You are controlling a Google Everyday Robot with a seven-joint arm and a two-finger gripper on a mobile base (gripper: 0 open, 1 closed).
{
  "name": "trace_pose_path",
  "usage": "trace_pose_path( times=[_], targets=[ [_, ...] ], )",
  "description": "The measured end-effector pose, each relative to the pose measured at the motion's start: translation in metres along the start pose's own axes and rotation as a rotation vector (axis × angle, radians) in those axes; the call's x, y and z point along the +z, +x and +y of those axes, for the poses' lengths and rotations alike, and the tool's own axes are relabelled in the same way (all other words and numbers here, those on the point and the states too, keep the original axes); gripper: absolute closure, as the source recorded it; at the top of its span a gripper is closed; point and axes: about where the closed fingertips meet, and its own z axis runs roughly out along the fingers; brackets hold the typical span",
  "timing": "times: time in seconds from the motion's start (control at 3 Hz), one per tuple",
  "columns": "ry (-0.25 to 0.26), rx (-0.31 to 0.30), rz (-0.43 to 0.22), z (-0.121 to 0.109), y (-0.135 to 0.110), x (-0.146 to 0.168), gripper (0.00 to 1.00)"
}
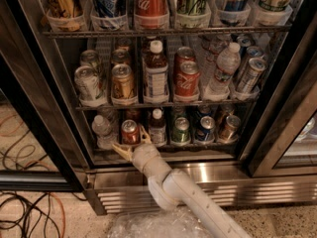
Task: Pick coke can from bottom shelf of fridge
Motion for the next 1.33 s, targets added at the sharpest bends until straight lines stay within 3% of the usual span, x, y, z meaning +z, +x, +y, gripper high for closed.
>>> trace_pose_path(
  times=[0.33, 1.0, 1.33],
  targets=[
    [-0.005, 0.007, 0.001, -0.0088, 0.0025, 0.0221, 0.24],
    [-0.003, 0.010, 0.004, -0.0128, 0.0050, 0.0290, 0.25],
    [-0.003, 0.010, 0.004, -0.0128, 0.0050, 0.0290, 0.44]
  ],
)
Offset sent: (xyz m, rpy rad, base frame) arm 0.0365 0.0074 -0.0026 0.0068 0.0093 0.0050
